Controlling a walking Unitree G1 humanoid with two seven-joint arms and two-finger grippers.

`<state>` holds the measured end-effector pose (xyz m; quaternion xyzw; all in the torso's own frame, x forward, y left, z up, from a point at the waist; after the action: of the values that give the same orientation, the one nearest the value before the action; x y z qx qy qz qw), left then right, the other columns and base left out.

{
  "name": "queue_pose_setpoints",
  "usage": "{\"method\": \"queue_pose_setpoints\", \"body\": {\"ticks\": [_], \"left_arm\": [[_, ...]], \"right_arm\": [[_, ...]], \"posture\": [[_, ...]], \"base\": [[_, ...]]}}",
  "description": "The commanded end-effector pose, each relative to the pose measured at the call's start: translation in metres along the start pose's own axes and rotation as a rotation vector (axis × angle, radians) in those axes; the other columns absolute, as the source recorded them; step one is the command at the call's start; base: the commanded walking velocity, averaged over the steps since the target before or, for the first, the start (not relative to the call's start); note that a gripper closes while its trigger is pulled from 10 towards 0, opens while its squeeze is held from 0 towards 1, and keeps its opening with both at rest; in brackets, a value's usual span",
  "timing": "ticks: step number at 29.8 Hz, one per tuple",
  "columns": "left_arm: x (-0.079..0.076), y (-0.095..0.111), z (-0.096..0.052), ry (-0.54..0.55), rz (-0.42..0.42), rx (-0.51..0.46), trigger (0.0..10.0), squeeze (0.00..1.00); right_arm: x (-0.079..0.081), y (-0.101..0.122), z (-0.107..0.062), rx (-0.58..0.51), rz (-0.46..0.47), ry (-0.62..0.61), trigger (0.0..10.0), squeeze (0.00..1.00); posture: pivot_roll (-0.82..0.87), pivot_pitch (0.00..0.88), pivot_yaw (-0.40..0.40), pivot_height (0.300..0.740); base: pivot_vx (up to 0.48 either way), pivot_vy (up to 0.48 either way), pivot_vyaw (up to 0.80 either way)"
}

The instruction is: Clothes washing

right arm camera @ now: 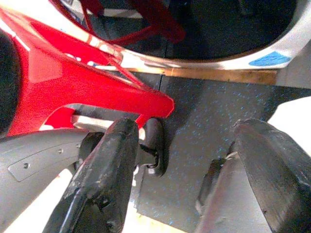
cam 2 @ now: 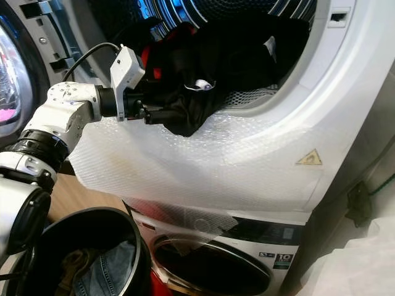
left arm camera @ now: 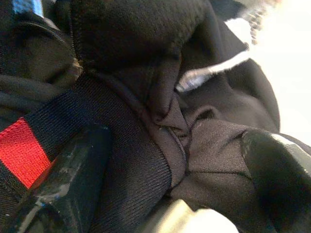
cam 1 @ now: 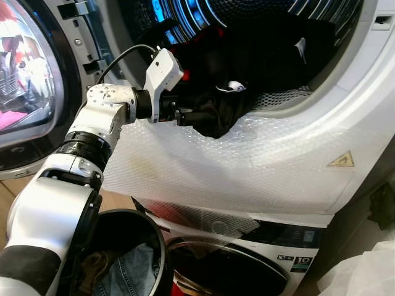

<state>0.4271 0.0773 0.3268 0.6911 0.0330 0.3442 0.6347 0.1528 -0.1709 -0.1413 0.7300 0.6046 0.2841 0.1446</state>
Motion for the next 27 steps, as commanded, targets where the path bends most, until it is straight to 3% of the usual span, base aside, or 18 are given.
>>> {"method": "queue_pose_setpoints", "body": {"ticks": [1, 8, 12, 20, 27], "left_arm": [[0.012, 0.010, -0.003, 0.067, 0.015, -0.026, 10.0, 0.00], [0.048, 0.020, -0.009, 0.371, 0.052, -0.011, 10.0, 0.00], [0.053, 0.026, -0.008, 0.422, 0.034, -0.013, 10.0, 0.00], [0.043, 0.023, 0.012, 0.420, -0.003, 0.007, 10.0, 0.00], [0.029, 0.035, 0.036, 0.406, -0.045, -0.033, 10.0, 0.00]], "right_arm": [[-0.005, -0.017, -0.006, 0.041, 0.020, -0.015, 10.0, 0.00], [-0.043, -0.025, -0.026, -0.017, 0.077, -0.116, 10.0, 0.00], [-0.055, -0.027, -0.034, -0.032, 0.085, -0.146, 10.0, 0.00], [-0.080, -0.029, -0.052, -0.064, 0.079, -0.199, 10.0, 0.00], [-0.104, -0.024, -0.065, -0.087, 0.068, -0.254, 10.0, 0.00]], "posture": [[-0.13, 0.029, 0.107, 0.740], [-0.27, 0.051, 0.098, 0.740], [-0.31, 0.056, 0.103, 0.740], [-0.39, 0.060, 0.088, 0.740], [-0.45, 0.049, 0.088, 0.740]], "base": [[0.000, 0.000, 0.00], [0.000, 0.000, 0.00], [0.000, 0.000, 0.00], [0.000, 0.000, 0.00], [0.000, 0.000, 0.00]]}}
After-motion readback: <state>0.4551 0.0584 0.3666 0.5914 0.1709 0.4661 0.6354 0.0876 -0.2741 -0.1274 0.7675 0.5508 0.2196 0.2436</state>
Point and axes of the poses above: a point about 5 cm out from each wrist's last joint towards the gripper, its own z axis pointing out of the wrist towards the gripper, its own y axis along the axis of the wrist's last joint, x = y × z, the point moved 5 cm from there along z, pointing out of the wrist towards the gripper, and after that the axes turned 4 degrees about z, right-handed, at the moved point
